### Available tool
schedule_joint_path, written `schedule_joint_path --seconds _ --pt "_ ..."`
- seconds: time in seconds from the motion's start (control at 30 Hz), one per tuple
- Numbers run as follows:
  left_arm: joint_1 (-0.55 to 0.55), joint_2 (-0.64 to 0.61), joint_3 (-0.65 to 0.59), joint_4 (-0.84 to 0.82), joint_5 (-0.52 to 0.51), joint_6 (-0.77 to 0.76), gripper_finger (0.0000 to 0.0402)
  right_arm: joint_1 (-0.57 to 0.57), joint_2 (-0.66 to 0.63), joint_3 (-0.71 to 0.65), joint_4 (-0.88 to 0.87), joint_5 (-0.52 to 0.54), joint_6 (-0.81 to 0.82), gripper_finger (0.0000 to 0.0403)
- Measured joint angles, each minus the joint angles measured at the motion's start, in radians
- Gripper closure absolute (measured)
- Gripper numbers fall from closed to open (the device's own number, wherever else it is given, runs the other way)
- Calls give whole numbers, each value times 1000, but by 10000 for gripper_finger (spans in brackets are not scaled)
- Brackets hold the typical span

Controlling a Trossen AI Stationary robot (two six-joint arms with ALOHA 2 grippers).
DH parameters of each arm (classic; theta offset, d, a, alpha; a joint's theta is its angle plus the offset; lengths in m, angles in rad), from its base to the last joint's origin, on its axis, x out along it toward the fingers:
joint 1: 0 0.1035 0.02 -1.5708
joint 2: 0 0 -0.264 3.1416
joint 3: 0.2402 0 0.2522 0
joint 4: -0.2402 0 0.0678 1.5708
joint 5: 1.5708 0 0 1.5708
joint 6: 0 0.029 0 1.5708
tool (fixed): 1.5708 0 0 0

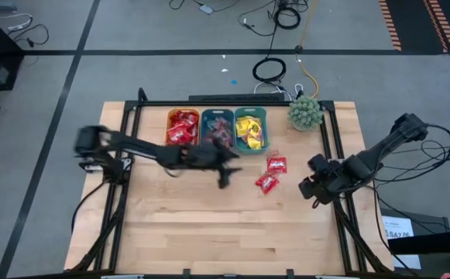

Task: Sort candy
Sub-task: Put the red candy into the yellow bin

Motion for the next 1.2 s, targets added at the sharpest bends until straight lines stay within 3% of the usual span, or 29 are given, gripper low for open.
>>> schedule_joint_path --seconds 0.2,0.43,0.57,0.67,0.83,1.03,1.2 --pt "-58 322 225 37 -86 -38 175 43 -63 0 -99 0 -11 165" --pt "-100 600 440 173 -130 -75 175 77 -115 0 -128 -28 -54 165" --pt "-133 730 542 135 -119 -129 175 87 -136 0 -152 -80 -64 165" --pt "-161 799 596 77 -183 -188 176 96 -148 0 -154 -88 -67 165" --pt "-190 820 606 -57 -283 -247 216 98 -157 0 -154 -88 -75 165" --pt "-203 726 598 -243 -326 -235 376 98 -158 0 -147 -77 -75 165" --pt "-204 599 583 -432 -374 -137 388 98 -158 0 -123 -71 -75 165"
